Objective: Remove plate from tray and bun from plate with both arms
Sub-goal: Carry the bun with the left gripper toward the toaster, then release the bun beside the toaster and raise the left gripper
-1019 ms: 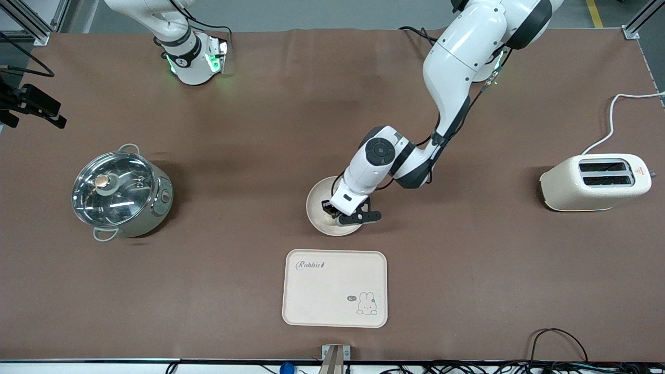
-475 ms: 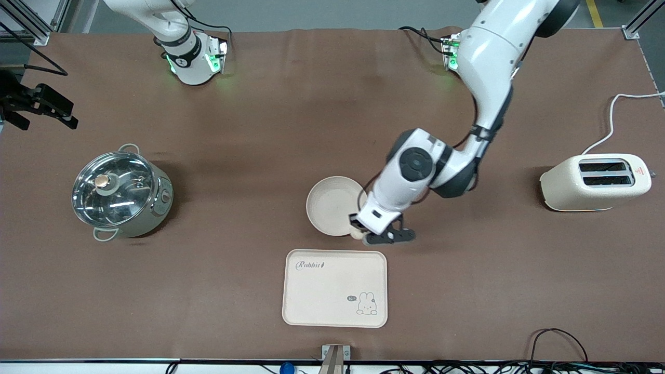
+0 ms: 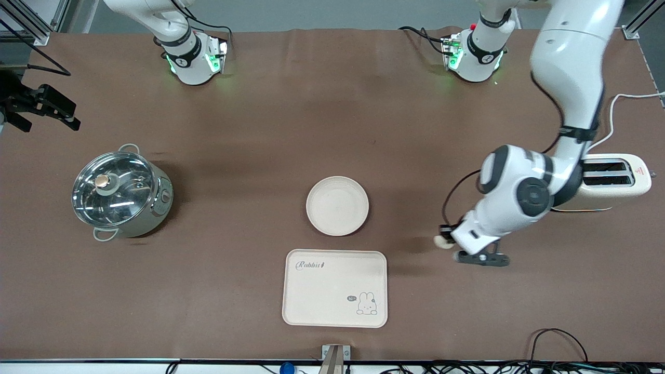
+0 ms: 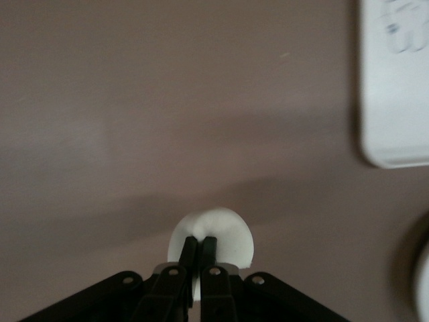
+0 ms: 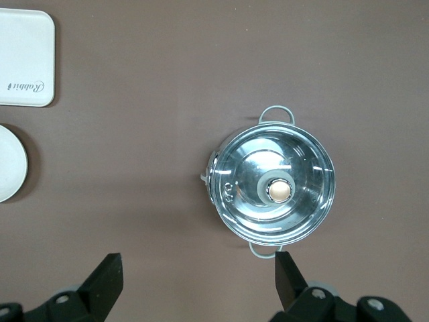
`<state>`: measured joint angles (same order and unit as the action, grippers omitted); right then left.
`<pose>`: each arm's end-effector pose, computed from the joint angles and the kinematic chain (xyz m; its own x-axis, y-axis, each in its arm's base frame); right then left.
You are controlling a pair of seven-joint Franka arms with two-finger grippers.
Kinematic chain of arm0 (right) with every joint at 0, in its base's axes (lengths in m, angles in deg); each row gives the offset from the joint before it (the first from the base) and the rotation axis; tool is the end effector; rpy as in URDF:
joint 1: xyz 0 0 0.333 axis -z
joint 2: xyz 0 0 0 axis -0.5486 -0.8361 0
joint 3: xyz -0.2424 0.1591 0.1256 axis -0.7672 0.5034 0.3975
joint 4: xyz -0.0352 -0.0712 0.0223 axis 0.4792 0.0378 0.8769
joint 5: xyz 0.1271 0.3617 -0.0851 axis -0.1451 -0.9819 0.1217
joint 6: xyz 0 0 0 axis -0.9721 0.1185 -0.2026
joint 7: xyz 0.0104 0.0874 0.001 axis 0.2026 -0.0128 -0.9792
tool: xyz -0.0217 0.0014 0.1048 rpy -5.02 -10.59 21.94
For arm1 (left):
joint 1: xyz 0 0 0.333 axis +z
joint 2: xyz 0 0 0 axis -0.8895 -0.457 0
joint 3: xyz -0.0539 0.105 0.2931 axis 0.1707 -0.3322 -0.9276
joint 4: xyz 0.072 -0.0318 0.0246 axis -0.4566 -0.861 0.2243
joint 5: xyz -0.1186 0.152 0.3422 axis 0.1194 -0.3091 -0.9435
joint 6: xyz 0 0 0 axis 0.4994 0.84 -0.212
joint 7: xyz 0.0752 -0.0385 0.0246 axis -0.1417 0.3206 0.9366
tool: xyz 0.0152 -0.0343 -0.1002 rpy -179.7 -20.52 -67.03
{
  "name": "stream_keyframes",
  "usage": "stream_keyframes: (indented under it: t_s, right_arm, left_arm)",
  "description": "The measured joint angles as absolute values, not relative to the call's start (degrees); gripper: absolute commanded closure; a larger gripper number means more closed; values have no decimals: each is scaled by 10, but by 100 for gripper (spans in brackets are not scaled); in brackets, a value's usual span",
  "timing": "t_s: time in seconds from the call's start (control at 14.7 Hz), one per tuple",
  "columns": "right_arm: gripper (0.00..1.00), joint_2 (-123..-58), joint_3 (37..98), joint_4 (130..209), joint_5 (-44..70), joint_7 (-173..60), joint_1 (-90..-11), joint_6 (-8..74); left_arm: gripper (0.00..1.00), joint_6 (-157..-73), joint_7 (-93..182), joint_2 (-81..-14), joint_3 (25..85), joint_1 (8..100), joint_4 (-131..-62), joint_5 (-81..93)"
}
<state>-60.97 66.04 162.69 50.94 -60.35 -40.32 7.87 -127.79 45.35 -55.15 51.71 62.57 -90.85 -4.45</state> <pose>0.5241 -0.0028 0.6585 0.9979 0.0261 0.0591 0.0261 -0.9997 0.0012 0.6713 -0.1565 0.2912 0.9938 -0.1057 0.0344 -0.1092 -0.9864 0.1227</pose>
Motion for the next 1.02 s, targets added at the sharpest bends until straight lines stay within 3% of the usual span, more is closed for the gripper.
stream_keyframes:
  t_s: [0.07, 0.2, 0.27, 0.34, 0.41, 0.75, 0.88, 1.02]
  right_arm:
    - [0, -610, 660, 1627, 509, -603, -404, 79]
    - [0, -610, 660, 1627, 509, -603, -404, 78]
    - [0, -610, 660, 1627, 509, -603, -404, 77]
    - [0, -610, 660, 1627, 509, -603, -404, 77]
    - [0, -610, 660, 1628, 509, -603, -404, 75]
    - [0, -610, 660, 1628, 509, -603, -404, 72]
    - [0, -610, 660, 1628, 509, -603, -404, 72]
    - [0, -610, 660, 1628, 509, -603, -404, 71]
  left_arm:
    - [95, -1283, 433, -544, 537, 668, -933, -45]
    - [67, -1302, 404, -539, 576, 743, -976, -45]
    - [35, -1314, 396, -540, 584, 764, -994, -45]
    - [10, -1327, 390, -541, 586, 775, -1008, -45]
    - [0, -1338, 385, -544, 586, 780, -1016, -45]
    - [0, -1343, 374, -542, 595, 779, -999, -45]
    - [0, -1265, 374, -518, 599, 778, -943, -45]
    - [0, -1124, 374, -478, 599, 779, -860, -45]
